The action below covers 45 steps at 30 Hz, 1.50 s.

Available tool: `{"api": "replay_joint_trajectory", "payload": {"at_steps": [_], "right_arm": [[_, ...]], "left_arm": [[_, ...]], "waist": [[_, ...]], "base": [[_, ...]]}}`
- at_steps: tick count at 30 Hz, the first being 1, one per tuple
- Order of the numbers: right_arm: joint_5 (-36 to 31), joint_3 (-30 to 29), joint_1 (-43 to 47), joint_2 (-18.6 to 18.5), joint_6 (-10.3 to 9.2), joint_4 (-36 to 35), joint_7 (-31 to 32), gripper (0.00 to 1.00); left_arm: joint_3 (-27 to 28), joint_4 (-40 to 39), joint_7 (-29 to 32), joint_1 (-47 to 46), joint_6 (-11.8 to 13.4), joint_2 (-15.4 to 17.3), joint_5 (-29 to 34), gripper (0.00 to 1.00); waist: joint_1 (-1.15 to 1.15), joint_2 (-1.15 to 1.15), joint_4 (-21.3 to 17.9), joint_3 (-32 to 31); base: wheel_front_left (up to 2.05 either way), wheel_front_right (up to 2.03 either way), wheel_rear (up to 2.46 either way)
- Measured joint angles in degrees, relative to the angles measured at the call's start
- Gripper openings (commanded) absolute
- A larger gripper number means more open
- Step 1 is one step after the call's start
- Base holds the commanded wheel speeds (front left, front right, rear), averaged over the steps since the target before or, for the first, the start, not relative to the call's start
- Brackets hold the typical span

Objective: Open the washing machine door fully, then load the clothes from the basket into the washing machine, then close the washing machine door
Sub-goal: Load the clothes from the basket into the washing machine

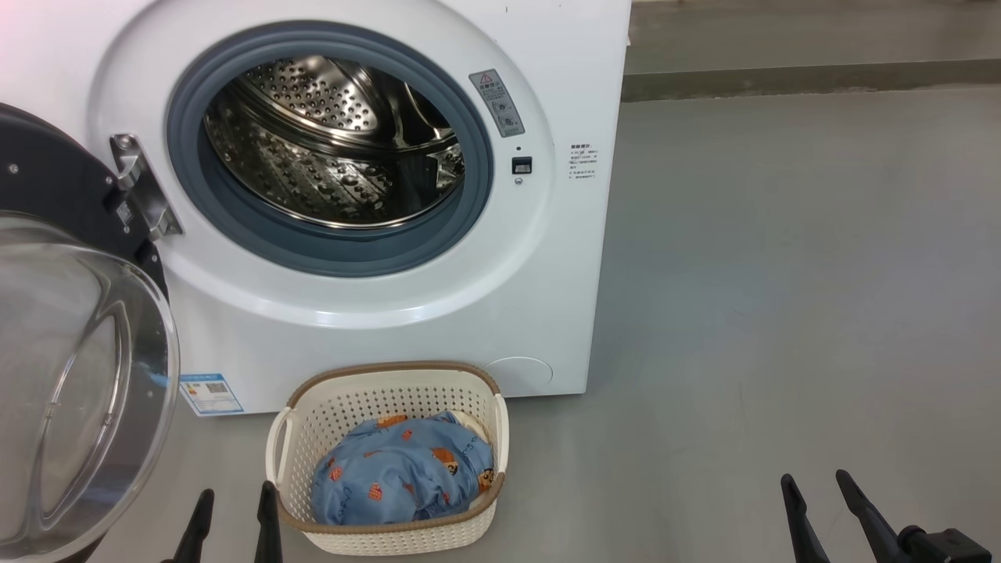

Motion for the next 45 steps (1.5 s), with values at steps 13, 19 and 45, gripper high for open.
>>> {"api": "replay_joint_trajectory", "payload": {"at_steps": [13,19,45], "right_arm": [[0.0,0.2,0.0,-0.2,0.00,0.0,0.0,1.00],[0.0,0.2,0.0,-0.2,0.00,0.0,0.0,1.00],[0.0,0.2,0.0,-0.2,0.00,0.0,0.0,1.00]], "left_arm": [[0.0,0.0,0.0,0.0,0.3,0.0,0.5,1.00],[0.0,0.0,0.0,0.0,0.4,0.0,0.8,1.00],[-0.1,0.3,0.0,0.0,0.9,0.0,0.9,1.00]], "waist": [[0.00,0.00,0.1,0.1],[0.00,0.00,0.1,0.1],[0.00,0.00,0.1,0.4]], "base": [[0.00,0.00,0.00],[0.00,0.00,0.00],[0.00,0.00,0.00]]}}
